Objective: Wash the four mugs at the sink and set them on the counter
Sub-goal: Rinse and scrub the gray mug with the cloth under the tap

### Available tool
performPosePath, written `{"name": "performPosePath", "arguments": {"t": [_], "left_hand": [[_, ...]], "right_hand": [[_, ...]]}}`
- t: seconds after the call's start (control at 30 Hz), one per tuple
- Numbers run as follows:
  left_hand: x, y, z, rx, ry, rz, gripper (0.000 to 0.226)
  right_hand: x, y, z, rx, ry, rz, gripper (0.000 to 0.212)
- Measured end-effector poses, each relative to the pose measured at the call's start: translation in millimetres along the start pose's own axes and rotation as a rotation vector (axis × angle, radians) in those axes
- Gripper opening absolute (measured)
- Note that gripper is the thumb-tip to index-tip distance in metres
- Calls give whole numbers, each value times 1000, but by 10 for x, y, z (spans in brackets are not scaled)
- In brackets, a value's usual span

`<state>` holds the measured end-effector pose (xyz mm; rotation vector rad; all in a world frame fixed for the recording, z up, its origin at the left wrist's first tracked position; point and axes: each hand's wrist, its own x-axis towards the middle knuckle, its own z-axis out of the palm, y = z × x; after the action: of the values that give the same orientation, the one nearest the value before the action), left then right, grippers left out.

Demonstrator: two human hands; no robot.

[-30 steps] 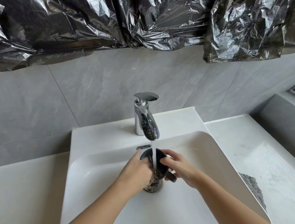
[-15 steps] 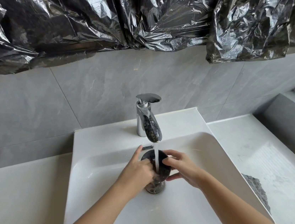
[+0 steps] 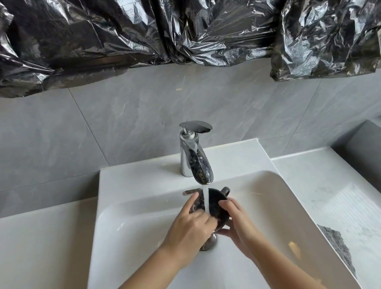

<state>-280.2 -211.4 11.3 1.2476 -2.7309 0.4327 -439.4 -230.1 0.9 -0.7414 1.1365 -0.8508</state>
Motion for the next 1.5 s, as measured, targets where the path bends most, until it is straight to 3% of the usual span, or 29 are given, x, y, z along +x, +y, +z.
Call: {"name": "performPosePath", "arguments": {"t": [0.17,0.33,0.5,0.57,0.67,0.73,1.0,1.23,1.33,1.4,1.5], "left_hand": [[64,-152,-26,134,-315,74,24],[86,-47,-22,130,-390,66,52],[17,-10,-30,56,-312,85,66],[2,-17,-53,36,-304,67,57],[4,51,-79,-70,-139,-10,35],[-10,80,-52,-107,-77,-36,33],[49,-190,-167,120,-288,114,33],[40,-9,-129,140,-183,72,32],[-10,115,-25,-32,-143,-21,34],[-20,119,-42,-38,-104,-17,36],[-11,-26,-163,145,-223,75,34]], "right_hand": [[-3,-178,4,-244,-65,-17,47],[2,-217,25,-364,-73,-6,55],[-27,-291,-30,-398,-122,-4,50],[-34,-273,-48,-369,-103,-16,48],[-66,-158,-52,-263,-55,-59,44],[-91,-100,-41,-196,-20,-80,40],[-100,-328,4,-390,-112,-43,41],[-161,-84,13,-172,29,-78,50],[-212,-77,34,-101,23,-53,31],[-228,-135,25,-128,12,-41,24],[-193,-255,4,-325,-22,0,36]]}}
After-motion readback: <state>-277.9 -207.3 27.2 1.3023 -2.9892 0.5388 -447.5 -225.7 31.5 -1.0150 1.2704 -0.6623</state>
